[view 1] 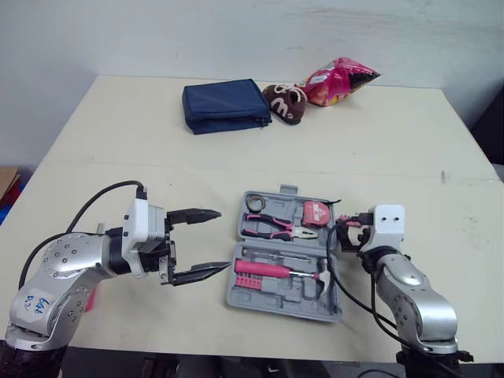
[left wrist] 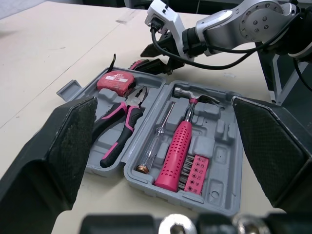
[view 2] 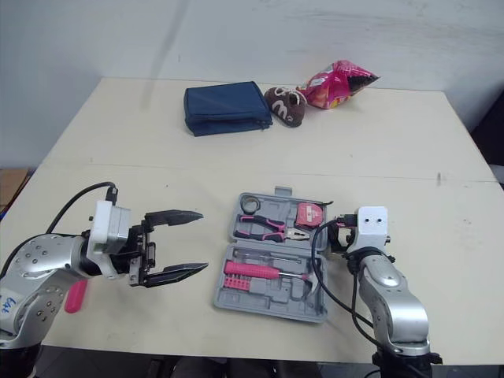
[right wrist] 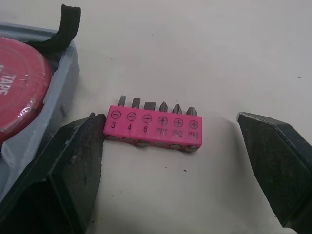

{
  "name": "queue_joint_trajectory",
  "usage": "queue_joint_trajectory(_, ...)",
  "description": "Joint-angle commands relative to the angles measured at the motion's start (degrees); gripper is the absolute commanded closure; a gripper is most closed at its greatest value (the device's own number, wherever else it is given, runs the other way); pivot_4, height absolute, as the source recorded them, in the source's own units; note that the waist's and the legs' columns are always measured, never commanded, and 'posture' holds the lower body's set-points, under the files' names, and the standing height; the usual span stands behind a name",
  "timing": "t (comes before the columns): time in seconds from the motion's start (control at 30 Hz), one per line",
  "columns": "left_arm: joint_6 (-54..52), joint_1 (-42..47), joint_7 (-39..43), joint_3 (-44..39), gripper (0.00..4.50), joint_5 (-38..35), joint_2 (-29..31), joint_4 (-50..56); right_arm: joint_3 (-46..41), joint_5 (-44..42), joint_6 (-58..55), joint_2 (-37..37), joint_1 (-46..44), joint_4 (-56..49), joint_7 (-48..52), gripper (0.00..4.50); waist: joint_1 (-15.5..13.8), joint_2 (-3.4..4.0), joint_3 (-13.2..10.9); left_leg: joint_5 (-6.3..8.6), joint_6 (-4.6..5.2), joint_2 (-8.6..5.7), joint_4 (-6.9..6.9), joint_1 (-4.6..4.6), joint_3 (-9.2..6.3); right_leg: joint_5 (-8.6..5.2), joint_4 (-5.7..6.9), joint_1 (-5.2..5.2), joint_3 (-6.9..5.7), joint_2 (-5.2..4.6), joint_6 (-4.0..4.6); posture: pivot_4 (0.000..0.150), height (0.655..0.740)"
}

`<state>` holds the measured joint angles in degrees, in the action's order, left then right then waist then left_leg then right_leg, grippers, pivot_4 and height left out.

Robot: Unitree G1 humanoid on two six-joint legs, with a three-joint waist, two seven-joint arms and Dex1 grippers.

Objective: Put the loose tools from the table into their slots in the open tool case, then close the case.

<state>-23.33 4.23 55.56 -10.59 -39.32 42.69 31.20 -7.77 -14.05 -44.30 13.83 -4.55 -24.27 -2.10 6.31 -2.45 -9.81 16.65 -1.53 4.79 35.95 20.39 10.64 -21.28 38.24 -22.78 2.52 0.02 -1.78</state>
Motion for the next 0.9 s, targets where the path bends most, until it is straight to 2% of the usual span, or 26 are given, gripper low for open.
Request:
queue_joint_trajectory(0.03,0.11,0.47,-0.09,-0.06,0.04,-1.32,-0.03,2.16,-0.55,1.45,-0.01,-1.09,-0.22,1.13,-1.07,0.0,0.05,0.0,0.0,0.0,0.0,0.0,0.0,0.0,0.0,0.0,0.0,0.0,0.0,0.0,0.0,0.15,0.74)
queue_joint_trajectory(0.53,0.27,1.48,0.15,0.68,0.04,-1.05,-0.16,1.65,0.7,6.66,2.69,-5.53,-2.79,5.53,-4.37,0.0,0.16,-0.05,0.03,-0.01,0.02,0.0,0.03,-0.04,0.0,0.04,-0.01,0.07,0.0,0.0,-0.04,0.15,0.74)
queue_joint_trajectory(0.9,0.29,1.14,0.11,0.78,0.04,-1.08,-0.41,1.64,0.36,6.0,4.65,-7.44,-1.23,0.93,-3.47,0.0,0.13,-0.05,0.03,-0.01,0.01,0.0,-0.08,-0.03,-0.01,0.03,-0.09,0.05,0.0,0.0,-0.04,0.15,0.74)
